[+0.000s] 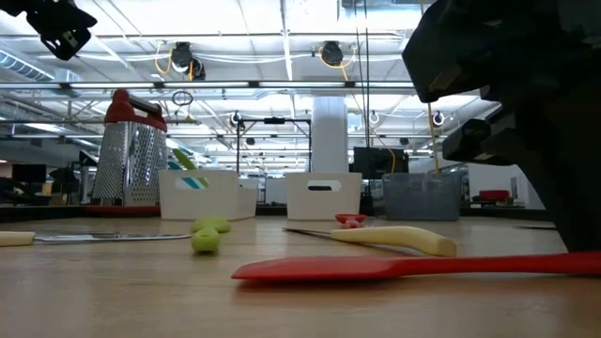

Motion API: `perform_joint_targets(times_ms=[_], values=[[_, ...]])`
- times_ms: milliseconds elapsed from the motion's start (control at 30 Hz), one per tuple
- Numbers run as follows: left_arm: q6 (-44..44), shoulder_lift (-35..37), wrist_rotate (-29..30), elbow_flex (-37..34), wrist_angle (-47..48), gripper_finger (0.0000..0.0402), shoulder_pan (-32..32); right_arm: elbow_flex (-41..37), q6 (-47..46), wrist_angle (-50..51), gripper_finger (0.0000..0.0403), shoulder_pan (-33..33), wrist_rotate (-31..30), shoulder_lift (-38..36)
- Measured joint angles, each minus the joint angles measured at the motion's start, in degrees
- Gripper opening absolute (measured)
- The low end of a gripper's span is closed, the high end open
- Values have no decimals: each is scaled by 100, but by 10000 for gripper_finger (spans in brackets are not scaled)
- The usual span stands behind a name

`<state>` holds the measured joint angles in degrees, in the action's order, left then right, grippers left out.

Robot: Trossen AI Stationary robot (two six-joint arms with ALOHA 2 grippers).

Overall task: Pick & Place Kitchen Items
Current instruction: Put the red spatula into the left white bin

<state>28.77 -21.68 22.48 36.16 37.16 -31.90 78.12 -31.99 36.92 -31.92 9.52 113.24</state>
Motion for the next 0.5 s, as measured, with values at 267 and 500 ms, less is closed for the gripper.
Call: perform_joint_targets(times_ms=[267,500], values=[[-2,-2,0,0,-178,159,0,-4,10,-135,31,30,-33,-215],[-4,-2,-2,0,-188,159,-2,3,13,-196,31,42,-42,-352]])
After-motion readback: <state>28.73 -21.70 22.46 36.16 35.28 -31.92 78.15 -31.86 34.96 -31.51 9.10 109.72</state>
